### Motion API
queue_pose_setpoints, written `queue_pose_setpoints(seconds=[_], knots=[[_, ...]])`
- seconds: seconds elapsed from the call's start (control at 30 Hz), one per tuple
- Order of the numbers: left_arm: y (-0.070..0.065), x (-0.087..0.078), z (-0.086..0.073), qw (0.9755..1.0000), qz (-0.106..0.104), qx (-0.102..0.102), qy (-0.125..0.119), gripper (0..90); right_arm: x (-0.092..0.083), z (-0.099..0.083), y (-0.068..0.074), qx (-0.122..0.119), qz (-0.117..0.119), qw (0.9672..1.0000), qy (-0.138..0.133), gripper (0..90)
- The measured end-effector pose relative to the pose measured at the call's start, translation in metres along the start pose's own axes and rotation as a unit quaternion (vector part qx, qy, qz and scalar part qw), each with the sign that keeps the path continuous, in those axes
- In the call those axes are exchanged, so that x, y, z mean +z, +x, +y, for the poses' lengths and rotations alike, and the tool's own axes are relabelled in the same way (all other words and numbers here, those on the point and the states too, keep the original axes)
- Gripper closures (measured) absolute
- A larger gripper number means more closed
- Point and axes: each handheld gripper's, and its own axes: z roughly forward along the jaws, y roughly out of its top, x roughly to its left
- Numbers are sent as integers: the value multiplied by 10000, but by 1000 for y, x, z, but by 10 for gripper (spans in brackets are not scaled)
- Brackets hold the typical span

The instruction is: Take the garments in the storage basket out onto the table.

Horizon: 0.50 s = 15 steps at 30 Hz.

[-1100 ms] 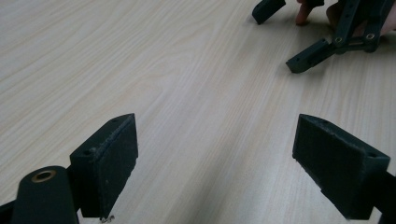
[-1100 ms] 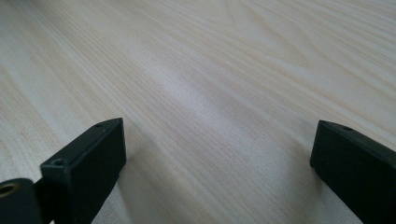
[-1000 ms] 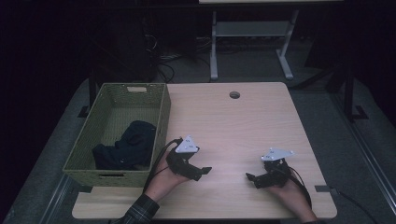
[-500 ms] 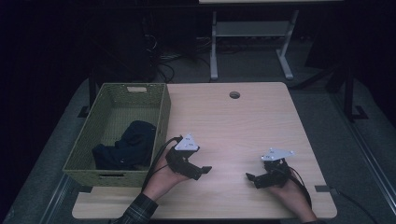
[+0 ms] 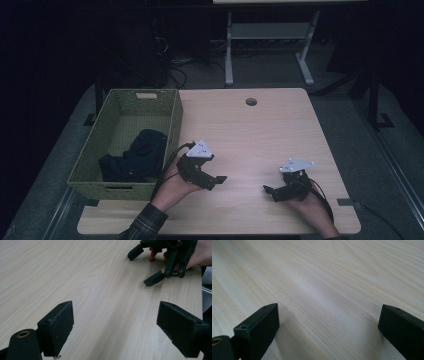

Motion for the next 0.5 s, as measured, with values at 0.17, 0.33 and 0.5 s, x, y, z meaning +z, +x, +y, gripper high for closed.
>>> queue_pose_setpoints(seconds=[0.17, 0.33, 0.5], knots=[[-1, -2, 3, 10000, -25, 25, 13, 138, 0, 0, 0, -1, 0, 10000, 0, 32], [0, -5, 7, 10000, -10, 48, 44, 138, 0, 0, 0, 2, 2, 10000, 1, 32], [1, -8, 11, 9999, -7, 59, 129, 138, 0, 0, 0, 3, 2, 10000, 2, 32]])
